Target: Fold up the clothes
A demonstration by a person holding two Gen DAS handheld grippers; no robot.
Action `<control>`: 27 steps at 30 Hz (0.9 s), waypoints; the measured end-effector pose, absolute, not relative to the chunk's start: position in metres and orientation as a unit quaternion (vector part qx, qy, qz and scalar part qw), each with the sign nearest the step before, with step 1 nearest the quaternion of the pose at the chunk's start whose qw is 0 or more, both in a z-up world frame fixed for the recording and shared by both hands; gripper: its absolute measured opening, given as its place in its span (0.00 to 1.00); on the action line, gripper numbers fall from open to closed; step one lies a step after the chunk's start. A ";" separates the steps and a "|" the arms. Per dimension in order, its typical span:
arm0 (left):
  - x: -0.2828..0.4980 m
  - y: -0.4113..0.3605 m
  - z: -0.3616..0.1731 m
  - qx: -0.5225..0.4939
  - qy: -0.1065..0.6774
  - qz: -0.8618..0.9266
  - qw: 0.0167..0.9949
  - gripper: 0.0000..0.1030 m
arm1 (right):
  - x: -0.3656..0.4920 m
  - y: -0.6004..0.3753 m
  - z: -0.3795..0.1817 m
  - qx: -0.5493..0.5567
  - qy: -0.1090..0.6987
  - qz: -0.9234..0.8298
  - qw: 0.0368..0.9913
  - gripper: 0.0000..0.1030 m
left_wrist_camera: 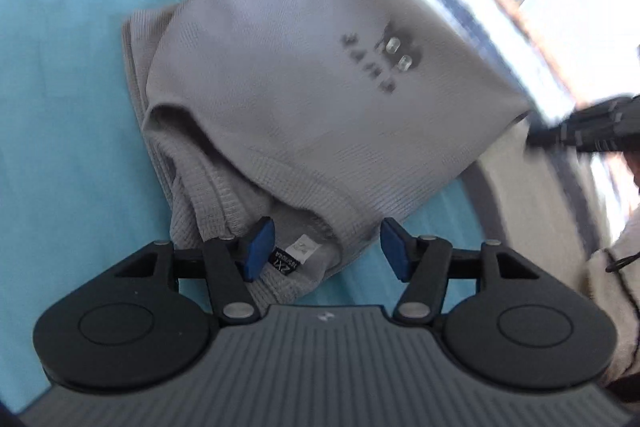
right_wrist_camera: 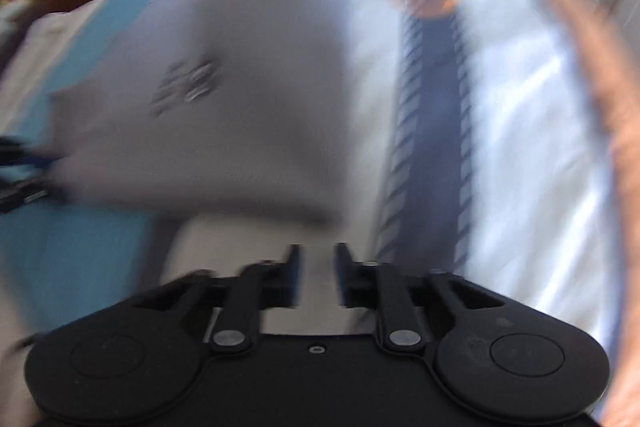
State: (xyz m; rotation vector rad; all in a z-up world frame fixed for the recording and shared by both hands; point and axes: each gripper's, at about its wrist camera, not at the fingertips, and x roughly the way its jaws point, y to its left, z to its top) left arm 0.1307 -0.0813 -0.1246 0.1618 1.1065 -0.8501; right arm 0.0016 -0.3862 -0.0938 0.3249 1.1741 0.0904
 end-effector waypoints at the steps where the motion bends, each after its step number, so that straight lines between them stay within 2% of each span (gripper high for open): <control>1: 0.128 -0.082 -0.121 0.071 0.498 -0.398 0.767 0.58 | -0.002 -0.394 -0.088 0.202 0.531 0.075 0.820 0.37; 4: 0.117 -0.077 -0.107 0.068 0.458 -0.425 0.778 0.58 | -0.013 -0.413 -0.069 0.269 0.465 0.072 0.840 0.56; 6: 0.112 -0.077 -0.095 0.059 0.415 -0.414 0.808 0.58 | -0.017 -0.421 -0.063 0.280 0.436 0.062 0.853 0.57; 8: 0.111 -0.077 -0.084 0.039 0.382 -0.387 0.838 0.58 | -0.018 -0.429 -0.063 0.291 0.405 0.052 0.865 0.71; 9: 0.111 -0.079 -0.081 0.025 0.374 -0.375 0.848 0.58 | -0.013 -0.435 -0.071 0.300 0.412 0.032 0.860 0.73; 14: 0.115 -0.117 -0.093 -0.025 0.409 -0.398 0.821 0.58 | 0.006 -0.443 -0.101 0.338 0.409 0.012 0.847 0.74; 17: 0.130 -0.133 -0.138 -0.047 0.513 -0.319 0.796 0.56 | 0.013 -0.441 -0.116 0.360 0.395 0.031 0.845 0.77; 18: 0.132 -0.129 -0.148 -0.073 0.518 -0.310 0.794 0.56 | 0.016 -0.440 -0.121 0.367 0.390 0.037 0.844 0.77; 19: 0.134 -0.125 -0.146 -0.083 0.516 -0.312 0.794 0.58 | 0.018 -0.439 -0.125 0.374 0.386 0.044 0.842 0.76; 20: 0.136 -0.122 -0.145 -0.093 0.513 -0.314 0.793 0.58 | 0.020 -0.439 -0.130 0.381 0.381 0.050 0.841 0.69; 22: 0.141 -0.113 -0.147 -0.119 0.524 -0.315 0.782 0.58 | 0.025 -0.436 -0.139 0.391 0.371 0.062 0.840 0.67; 24: 0.147 -0.106 -0.150 -0.153 0.533 -0.311 0.772 0.58 | 0.030 -0.415 -0.125 0.348 0.363 0.064 0.862 0.58; 25: 0.149 -0.103 -0.150 -0.161 0.535 -0.313 0.768 0.58 | 0.033 -0.404 -0.118 0.326 0.359 0.064 0.872 0.26; 26: 0.150 -0.101 -0.150 -0.169 0.536 -0.314 0.765 0.58 | 0.035 -0.394 -0.111 0.304 0.354 0.065 0.882 0.19; 27: 0.151 -0.098 -0.150 -0.175 0.537 -0.314 0.763 0.58 | 0.038 -0.383 -0.104 0.282 0.349 0.066 0.891 0.19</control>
